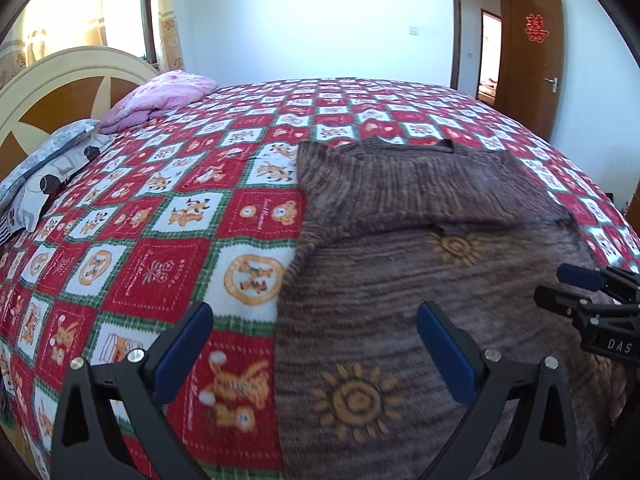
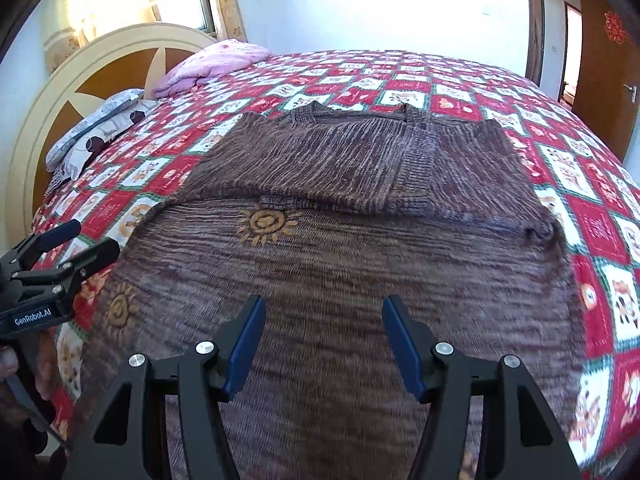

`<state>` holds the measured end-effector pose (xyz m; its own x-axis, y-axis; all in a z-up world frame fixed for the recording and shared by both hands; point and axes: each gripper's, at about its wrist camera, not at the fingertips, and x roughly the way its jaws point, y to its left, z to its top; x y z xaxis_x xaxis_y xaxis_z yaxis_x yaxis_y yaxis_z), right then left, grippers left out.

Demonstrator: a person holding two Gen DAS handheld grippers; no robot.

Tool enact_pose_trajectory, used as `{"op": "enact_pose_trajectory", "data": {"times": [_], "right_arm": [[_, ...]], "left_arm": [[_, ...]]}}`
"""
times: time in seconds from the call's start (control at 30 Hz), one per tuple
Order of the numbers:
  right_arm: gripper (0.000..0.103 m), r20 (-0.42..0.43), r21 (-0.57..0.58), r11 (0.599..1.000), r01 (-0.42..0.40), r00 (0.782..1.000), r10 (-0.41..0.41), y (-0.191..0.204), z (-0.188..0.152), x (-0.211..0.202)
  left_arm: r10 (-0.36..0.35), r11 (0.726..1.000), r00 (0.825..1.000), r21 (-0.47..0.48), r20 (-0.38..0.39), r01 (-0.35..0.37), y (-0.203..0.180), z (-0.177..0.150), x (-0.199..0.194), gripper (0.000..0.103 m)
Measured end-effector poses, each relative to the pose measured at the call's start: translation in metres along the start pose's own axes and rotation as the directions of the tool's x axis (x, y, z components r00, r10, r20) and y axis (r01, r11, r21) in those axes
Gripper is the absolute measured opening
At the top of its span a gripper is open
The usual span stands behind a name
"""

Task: Fold small clothes
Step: 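Release the sweater and smooth the folded side with the right gripper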

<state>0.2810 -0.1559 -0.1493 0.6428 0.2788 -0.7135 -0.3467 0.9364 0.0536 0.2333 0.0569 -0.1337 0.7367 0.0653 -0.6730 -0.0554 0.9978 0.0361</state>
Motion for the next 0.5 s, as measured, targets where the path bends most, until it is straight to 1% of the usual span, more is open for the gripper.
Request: {"op": "enact_pose_trajectory", "data": {"times": [0.17, 0.33, 0.5], "right_arm": [[0.062, 0.017, 0.0, 1.0, -0.01, 1.0, 0.01, 0.005, -0.01, -0.02], [0.062, 0.035, -0.002, 1.0, -0.022, 0.999, 0.022, 0.01, -0.024, -0.041], [0.063, 0.027, 0.011, 1.0, -0.024, 0.999, 0.024, 0.01, -0.041, -0.052]], "left_arm": [[-0.022, 1.0, 1.0, 0.014, 0.0, 0.022, -0.006, -0.009, -0.017, 0.103], [-0.035, 0.998, 0.999, 0.051, 0.009, 0.034, -0.012, -0.021, -0.036, 0.103], [-0.037, 0.997, 0.999, 0.07, 0.018, 0.036, -0.016, -0.029, -0.048, 0.103]]}}
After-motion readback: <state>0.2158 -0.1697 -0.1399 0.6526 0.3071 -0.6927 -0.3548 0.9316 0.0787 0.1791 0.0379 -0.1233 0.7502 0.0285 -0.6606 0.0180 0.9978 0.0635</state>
